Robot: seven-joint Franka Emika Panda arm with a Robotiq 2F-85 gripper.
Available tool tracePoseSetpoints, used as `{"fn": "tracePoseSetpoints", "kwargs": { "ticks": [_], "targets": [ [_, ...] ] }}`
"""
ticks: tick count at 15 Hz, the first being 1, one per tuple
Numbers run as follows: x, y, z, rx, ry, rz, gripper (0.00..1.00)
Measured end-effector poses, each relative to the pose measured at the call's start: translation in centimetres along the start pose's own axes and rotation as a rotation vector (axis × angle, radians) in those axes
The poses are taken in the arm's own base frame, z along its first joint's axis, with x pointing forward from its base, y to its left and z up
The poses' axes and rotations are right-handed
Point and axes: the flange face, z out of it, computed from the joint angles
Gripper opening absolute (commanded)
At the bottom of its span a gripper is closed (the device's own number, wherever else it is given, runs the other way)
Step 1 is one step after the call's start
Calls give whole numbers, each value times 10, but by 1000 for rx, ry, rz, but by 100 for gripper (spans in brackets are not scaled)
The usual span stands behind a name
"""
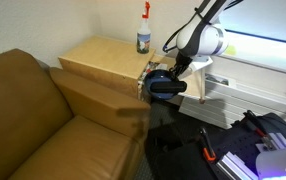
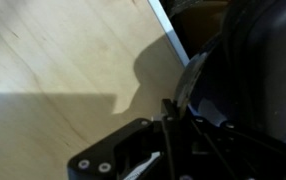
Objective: Remove the bowl from the window sill, put it in the top drawer, use the yellow sponge to wipe the window sill, and then remove the black sponge from the bowl and put it on the window sill
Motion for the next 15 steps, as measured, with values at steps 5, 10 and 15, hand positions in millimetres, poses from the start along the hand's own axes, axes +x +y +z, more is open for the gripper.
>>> {"fn": "tracePoseSetpoints", "kwargs": {
  "ticks": [5, 10, 15],
  "targets": [
    [18, 16, -18, -53, 132, 69, 2],
    [37, 109, -63, -87, 249, 321, 8],
    [30, 158, -76, -93, 250, 439, 2]
  ]
}}
